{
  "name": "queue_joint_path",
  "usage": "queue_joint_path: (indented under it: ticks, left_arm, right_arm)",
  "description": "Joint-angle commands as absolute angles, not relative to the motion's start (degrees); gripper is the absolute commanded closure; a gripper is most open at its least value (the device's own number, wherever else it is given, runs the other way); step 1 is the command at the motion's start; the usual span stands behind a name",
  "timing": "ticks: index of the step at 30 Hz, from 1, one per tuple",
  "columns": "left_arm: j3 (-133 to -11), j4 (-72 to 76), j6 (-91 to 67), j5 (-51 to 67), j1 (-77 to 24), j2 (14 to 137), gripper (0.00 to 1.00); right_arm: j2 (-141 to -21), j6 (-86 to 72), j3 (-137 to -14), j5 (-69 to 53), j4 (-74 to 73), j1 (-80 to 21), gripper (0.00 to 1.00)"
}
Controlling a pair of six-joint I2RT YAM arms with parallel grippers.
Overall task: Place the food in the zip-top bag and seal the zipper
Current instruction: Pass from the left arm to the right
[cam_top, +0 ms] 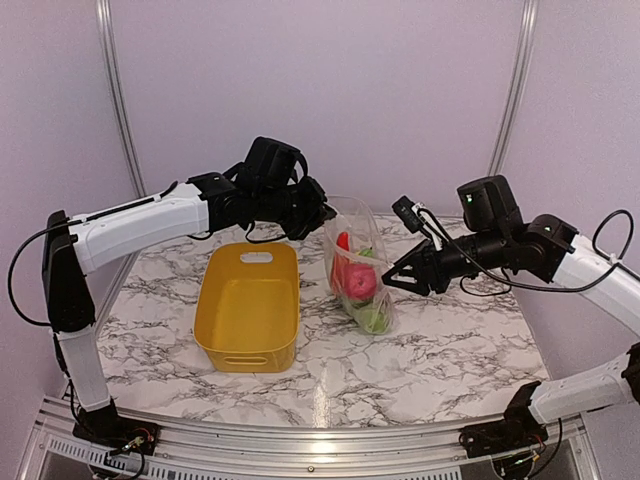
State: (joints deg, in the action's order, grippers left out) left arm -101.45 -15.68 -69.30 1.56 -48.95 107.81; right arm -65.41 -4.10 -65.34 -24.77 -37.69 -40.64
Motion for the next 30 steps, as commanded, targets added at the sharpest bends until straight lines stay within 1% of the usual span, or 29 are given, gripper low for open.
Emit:
queue_joint_path:
  ticks: [1, 3, 5, 6, 9, 15, 16, 18, 19, 24, 28, 29, 30]
  left_arm:
    - [-103.2, -13.3, -70.6, 2.3, -48.4, 108.3, 1.0]
    - [-103.1, -13.2, -70.8, 2.2, -48.4, 108.1, 1.0]
    - [-103.0, -13.3, -70.8, 2.1, -48.3, 107.9, 1.0]
    - [-102.9, -13.4, -70.8, 1.9, -48.3, 107.7, 1.0]
    - [-102.4, -13.5, -70.8, 1.5, -48.1, 107.2, 1.0]
    - [-100.5, -12.4, -71.8, 1.3, -48.0, 106.1, 1.0]
    - [-100.1, -12.2, -72.0, 1.3, -48.0, 106.0, 1.0]
    - [-99.9, -11.9, -72.3, 1.2, -48.0, 105.8, 1.0]
    - [-100.0, -11.8, -72.4, 1.2, -48.1, 105.8, 1.0]
    - [-99.9, -11.7, -72.5, 0.9, -48.0, 105.7, 1.0]
    - [-99.6, -11.6, -72.5, 0.7, -48.1, 105.7, 1.0]
    - [-99.6, -11.6, -72.5, 0.8, -48.0, 105.7, 1.0]
    - [-99.6, -11.6, -72.6, 0.8, -48.0, 105.7, 1.0]
  right_arm:
    - [-64.6, -1.9, -67.2, -17.7, -38.9, -41.5, 0.61]
    - [-64.7, -1.7, -67.5, -15.4, -38.1, -41.5, 0.69]
    - [-64.8, -1.9, -68.4, -12.7, -37.9, -41.5, 0.8]
    - [-64.7, -1.8, -68.6, -11.8, -37.6, -41.5, 0.83]
    - [-64.1, -1.5, -68.8, -10.8, -37.4, -41.5, 0.86]
    - [-63.8, -1.0, -67.5, -14.1, -37.6, -41.5, 0.85]
    - [-63.8, -0.8, -67.5, -14.9, -37.6, -41.5, 0.83]
    - [-63.9, -0.7, -67.7, -16.0, -37.6, -41.5, 0.75]
    - [-63.8, -0.8, -67.9, -16.1, -37.8, -41.5, 0.74]
    - [-63.8, -0.1, -68.5, -15.4, -39.9, -41.5, 0.73]
    - [-64.0, -0.1, -69.0, -14.3, -41.7, -41.5, 0.76]
    - [-64.0, -0.1, -68.9, -14.3, -41.9, -41.5, 0.75]
    - [-64.0, 1.0, -68.8, -14.7, -42.1, -41.5, 0.72]
